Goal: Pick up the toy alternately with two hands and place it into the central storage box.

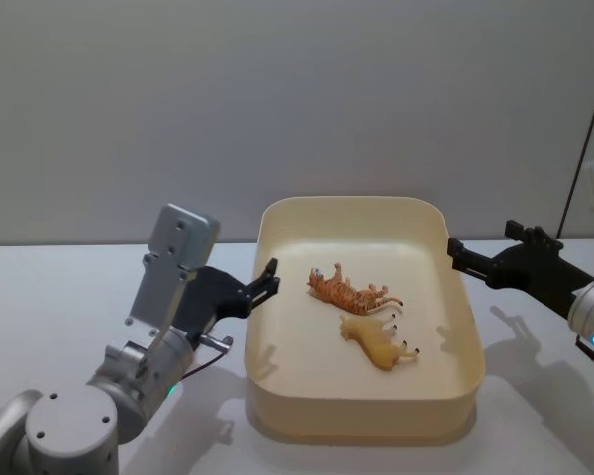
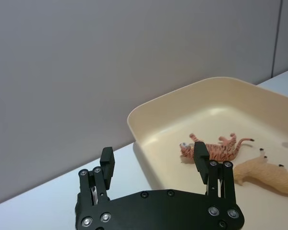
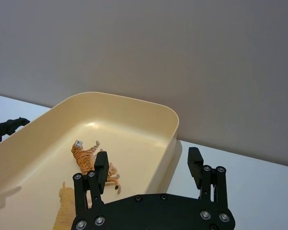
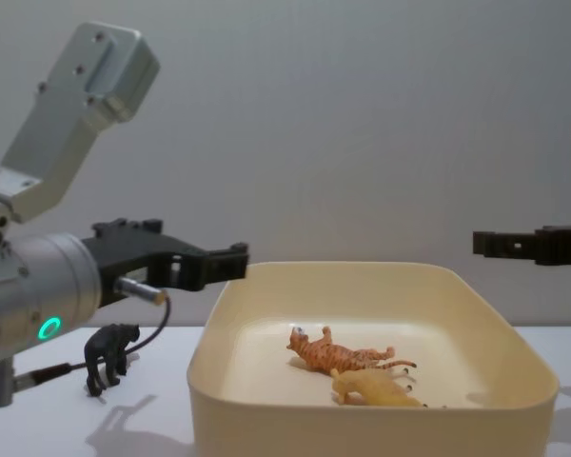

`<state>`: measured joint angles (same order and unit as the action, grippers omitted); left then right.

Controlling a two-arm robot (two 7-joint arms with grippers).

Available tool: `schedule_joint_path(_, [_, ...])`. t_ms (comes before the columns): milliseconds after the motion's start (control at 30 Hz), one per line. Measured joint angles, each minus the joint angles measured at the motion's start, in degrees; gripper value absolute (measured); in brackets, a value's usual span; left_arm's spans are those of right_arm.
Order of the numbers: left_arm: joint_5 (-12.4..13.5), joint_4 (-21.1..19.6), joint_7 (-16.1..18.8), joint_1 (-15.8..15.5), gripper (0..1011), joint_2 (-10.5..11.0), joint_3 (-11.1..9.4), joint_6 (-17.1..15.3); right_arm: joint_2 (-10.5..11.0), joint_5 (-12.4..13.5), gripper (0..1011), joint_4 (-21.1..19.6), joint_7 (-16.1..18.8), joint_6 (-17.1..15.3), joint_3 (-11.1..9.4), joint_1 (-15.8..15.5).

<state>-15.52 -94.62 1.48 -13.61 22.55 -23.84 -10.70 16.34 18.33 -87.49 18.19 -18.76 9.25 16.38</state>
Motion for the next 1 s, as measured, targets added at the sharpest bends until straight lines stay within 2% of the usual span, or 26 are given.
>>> schedule_joint_path(300, [-2.63, -0.61, 5.79, 0.44, 1001, 0.13, 1.45, -4.88, 0.16, 0.08, 1001, -0.28, -0.1, -0.01, -0.11, -0.2])
schedule_joint_path(500, [-4.4, 0.34, 8.91, 0.09, 1001, -0.39, 2.32, -8.14, 0.21, 0.11, 1001, -0.36, -0.13, -0.01, -0.15, -0.26])
schedule_joint_path(733, [-6.03, 3.72, 11.76, -1.21, 1001, -1.55, 3.18, -11.71, 0.25, 0.16, 1001, -0.42, -0.17, 0.0, -0.2, -0.3])
schedule_joint_path(1000, [-6.94, 8.17, 12.53, -3.0, 1001, -3.04, 3.73, -12.84, 0.29, 0.16, 1001, -0.48, -0.18, 0.0, -0.22, -0.34])
